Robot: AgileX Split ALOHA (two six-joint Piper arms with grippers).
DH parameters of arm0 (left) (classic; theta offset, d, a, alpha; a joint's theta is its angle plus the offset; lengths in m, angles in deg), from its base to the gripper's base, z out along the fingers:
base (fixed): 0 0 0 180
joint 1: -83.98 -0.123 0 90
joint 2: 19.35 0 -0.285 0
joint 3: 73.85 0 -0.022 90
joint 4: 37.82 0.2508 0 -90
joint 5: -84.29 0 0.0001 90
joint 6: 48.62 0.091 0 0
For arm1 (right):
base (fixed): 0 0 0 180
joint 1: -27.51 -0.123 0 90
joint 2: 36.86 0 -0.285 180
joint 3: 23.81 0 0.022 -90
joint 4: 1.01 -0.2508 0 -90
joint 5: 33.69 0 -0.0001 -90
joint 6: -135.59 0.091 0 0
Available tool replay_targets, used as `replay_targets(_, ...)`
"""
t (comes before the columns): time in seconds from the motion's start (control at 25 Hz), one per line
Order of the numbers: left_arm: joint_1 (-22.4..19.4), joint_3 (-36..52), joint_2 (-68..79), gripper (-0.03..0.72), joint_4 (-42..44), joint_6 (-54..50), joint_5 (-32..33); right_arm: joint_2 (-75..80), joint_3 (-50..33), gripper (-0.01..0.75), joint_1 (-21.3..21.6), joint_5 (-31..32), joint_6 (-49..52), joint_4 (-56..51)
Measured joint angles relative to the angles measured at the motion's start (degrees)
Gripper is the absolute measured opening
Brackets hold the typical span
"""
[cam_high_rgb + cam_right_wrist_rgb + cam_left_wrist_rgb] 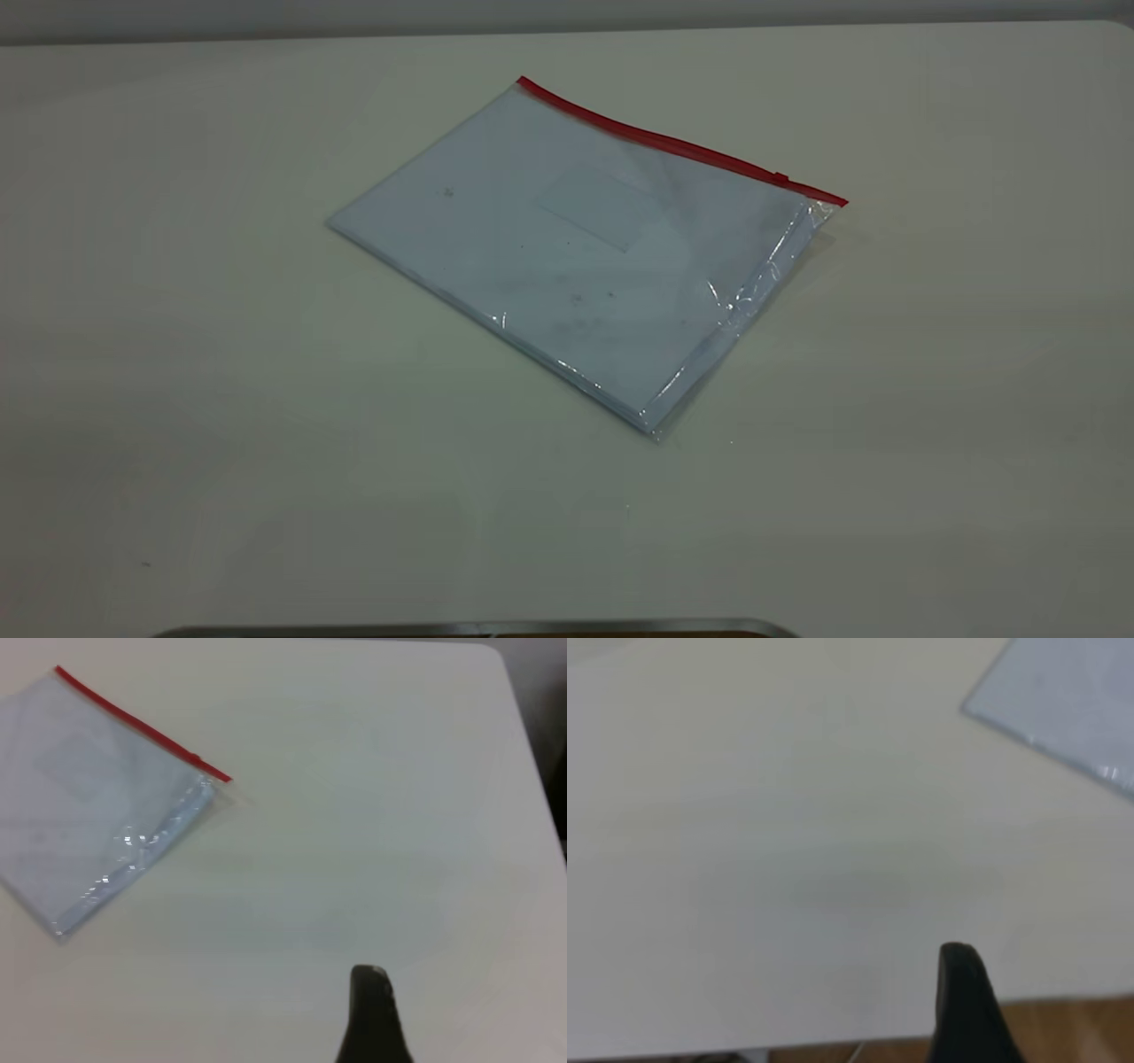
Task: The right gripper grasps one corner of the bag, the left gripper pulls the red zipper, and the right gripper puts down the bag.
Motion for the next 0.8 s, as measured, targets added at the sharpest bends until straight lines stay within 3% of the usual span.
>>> replay_targets(0.2,0.0,-6.1,15.3,0.518,-0.1,-3.8,-7.4,12.0,2.1,0.578,0.0,-9.2,-0.2,-3.2)
replay_targets(0.36,0.0,-8.8,29.2,0.518,-3.3,-3.9,-20.3,25.4,2.1,0.578,0.0,-18.9,-3.6,-8.9)
replay_targets(0.44,0.0,-10.6,37.3,0.518,-5.5,-3.4,-25.4,32.8,2.6,0.578,0.0,-20.9,-6.1,-11.7)
replay_targets(0.8,0.0,-18.4,66.1,0.518,-15.3,8.4,-39.5,63.1,3.2,0.578,0.0,-33.5,-18.7,-25.2)
